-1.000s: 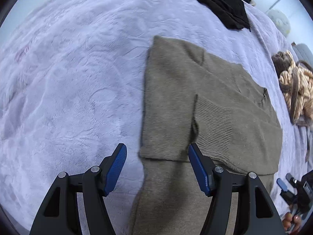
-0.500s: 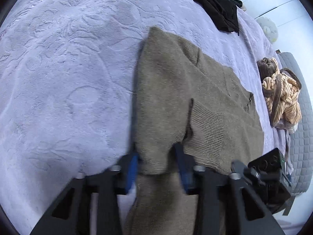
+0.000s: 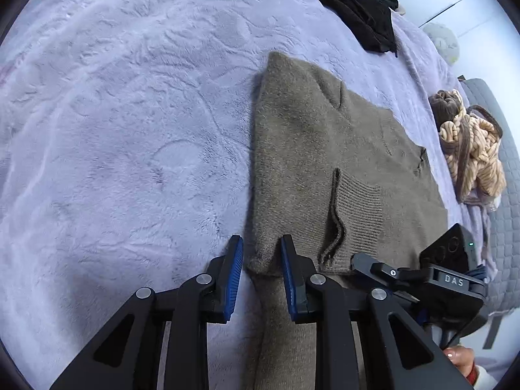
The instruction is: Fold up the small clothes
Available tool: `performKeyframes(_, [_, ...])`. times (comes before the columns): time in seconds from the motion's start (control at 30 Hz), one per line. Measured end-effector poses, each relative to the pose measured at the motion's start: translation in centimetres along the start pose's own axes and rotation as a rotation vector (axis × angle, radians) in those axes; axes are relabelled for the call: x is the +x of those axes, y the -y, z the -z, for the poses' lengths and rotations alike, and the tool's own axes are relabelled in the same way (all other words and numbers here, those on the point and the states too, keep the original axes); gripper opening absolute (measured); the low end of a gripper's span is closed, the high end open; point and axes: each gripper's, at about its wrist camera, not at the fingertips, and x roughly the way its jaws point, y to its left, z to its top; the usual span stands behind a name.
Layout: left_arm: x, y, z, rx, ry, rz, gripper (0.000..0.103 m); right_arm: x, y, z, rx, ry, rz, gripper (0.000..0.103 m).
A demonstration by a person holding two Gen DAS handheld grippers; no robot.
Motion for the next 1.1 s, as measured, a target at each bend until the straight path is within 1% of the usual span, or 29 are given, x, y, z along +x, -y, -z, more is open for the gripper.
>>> performKeyframes(0.07, [-0.3,0.5,0.2,0.019,0.001,-0.029,0.026,-0.2,-1.0,0.3,-0.049,-0.004,0.033,0.014])
performKeyframes(0.1, [-0.4,0.8,0.3,0.027,0.002,-0.047,0.031,-0.4,-1.3,0.5,-0.067,-0.012,0.049,0.014])
performKeyframes(0.13, [-0.6,1.0,0.5,0.035,0.005,-0.080,0.046,-0.5,-1.3,0.5,-0.069,-0.018,0.053,0.015])
performKeyframes(0.17, [-0.9,1.3,0.8,0.044,0.014,-0.114,0.056,-0.8,-1.2,0.6,-0.060,-0.027,0.053,0.015])
performKeyframes(0.23, [-1.3,1.8,1.2,0.064,0.027,-0.139,0.056,-0.9,-1.2,1.0,-0.057,-0.041,0.064,0.015])
performKeyframes(0.37, [-1.8,1.8,2.5,0.057,0.011,-0.161,0.056,-0.4,-2.2,2.0,-0.101,-0.081,0.122,0.015])
performKeyframes(0.5, [-2.1,2.2,3.9,0.076,-0.009,-0.218,0.056,-0.8,-2.0,2.9,-0.055,-0.104,0.109,0.015])
performKeyframes(0.6, [-2.5,2.6,4.8,0.091,-0.022,-0.221,0.056,-1.0,-2.0,3.4,-0.058,-0.112,0.122,0.015])
performKeyframes(0.63, [-2.6,2.7,5.1,0.092,-0.026,-0.220,0.065,-1.2,-2.0,3.6,-0.063,-0.116,0.129,0.015])
performKeyframes(0.67, [-2.7,2.8,5.4,0.092,-0.027,-0.219,0.071,-1.2,-2.1,3.9,-0.071,-0.121,0.141,0.015])
performKeyframes(0.7, [-2.9,2.9,5.7,0.095,-0.023,-0.220,0.071,-1.5,-2.3,4.1,-0.080,-0.123,0.152,0.015])
performKeyframes(0.83, [-3.7,3.8,6.8,0.124,-0.028,-0.228,0.071,-2.3,-2.9,4.8,-0.108,-0.110,0.189,0.015])
performKeyframes(0.9, [-4.2,4.2,7.2,0.138,-0.028,-0.230,0.071,-3.6,-2.7,5.2,-0.117,-0.095,0.200,0.015])
performKeyframes(1.0, [-4.7,4.8,7.8,0.163,-0.030,-0.233,0.071,-4.5,-3.7,5.9,-0.134,-0.068,0.221,0.016])
performKeyframes(1.03, [-4.8,4.9,7.9,0.172,-0.035,-0.237,0.072,-4.9,-3.9,6.2,-0.136,-0.061,0.224,0.016])
performKeyframes(1.07, [-5.0,5.0,8.1,0.180,-0.038,-0.241,0.072,-5.3,-4.1,6.5,-0.136,-0.054,0.228,0.022])
performKeyframes(1.1, [-5.4,4.9,8.5,0.187,-0.040,-0.241,0.072,-5.7,-4.1,6.8,-0.137,-0.047,0.232,0.034])
